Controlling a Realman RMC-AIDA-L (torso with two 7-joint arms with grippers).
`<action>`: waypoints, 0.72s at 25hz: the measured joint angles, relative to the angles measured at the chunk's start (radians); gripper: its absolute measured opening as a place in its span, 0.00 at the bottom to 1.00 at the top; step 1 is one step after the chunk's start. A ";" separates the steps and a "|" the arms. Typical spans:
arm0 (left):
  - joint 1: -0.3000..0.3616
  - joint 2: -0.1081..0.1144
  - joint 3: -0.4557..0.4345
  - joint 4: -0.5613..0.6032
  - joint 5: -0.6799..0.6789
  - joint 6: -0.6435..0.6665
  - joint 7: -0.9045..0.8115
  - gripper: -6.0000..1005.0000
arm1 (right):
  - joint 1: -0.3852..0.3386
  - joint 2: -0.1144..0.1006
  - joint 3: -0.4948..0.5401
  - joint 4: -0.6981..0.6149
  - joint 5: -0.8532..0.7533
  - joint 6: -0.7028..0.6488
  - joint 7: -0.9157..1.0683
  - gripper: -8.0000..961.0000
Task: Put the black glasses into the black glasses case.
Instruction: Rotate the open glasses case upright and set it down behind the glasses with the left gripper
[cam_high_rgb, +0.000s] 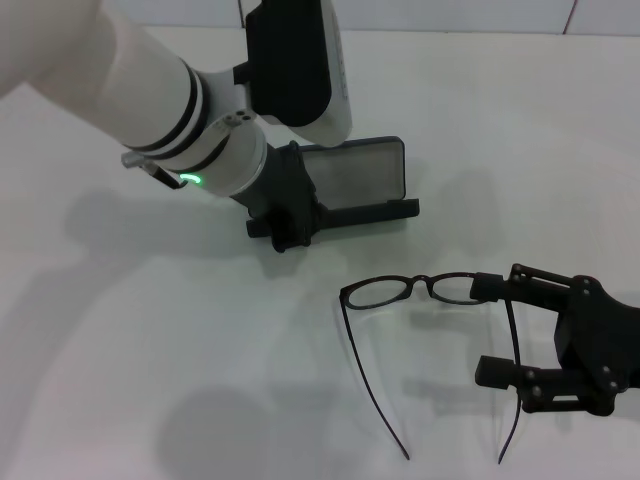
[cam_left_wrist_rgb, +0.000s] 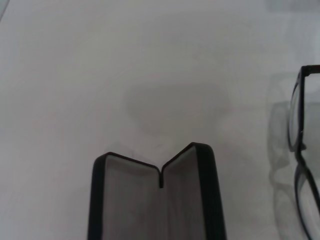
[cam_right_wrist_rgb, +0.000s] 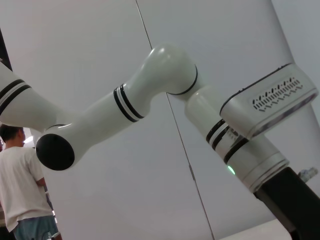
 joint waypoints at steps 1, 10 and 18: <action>0.004 0.000 0.000 0.002 -0.004 0.000 0.000 0.03 | -0.001 0.000 0.000 0.000 0.000 -0.001 0.000 0.88; 0.059 -0.001 -0.009 0.117 -0.013 -0.055 0.001 0.03 | -0.013 0.002 0.000 0.000 0.000 -0.007 0.000 0.88; 0.031 0.000 0.022 -0.039 -0.012 -0.167 0.001 0.03 | -0.022 0.005 0.000 0.000 0.000 -0.010 0.000 0.88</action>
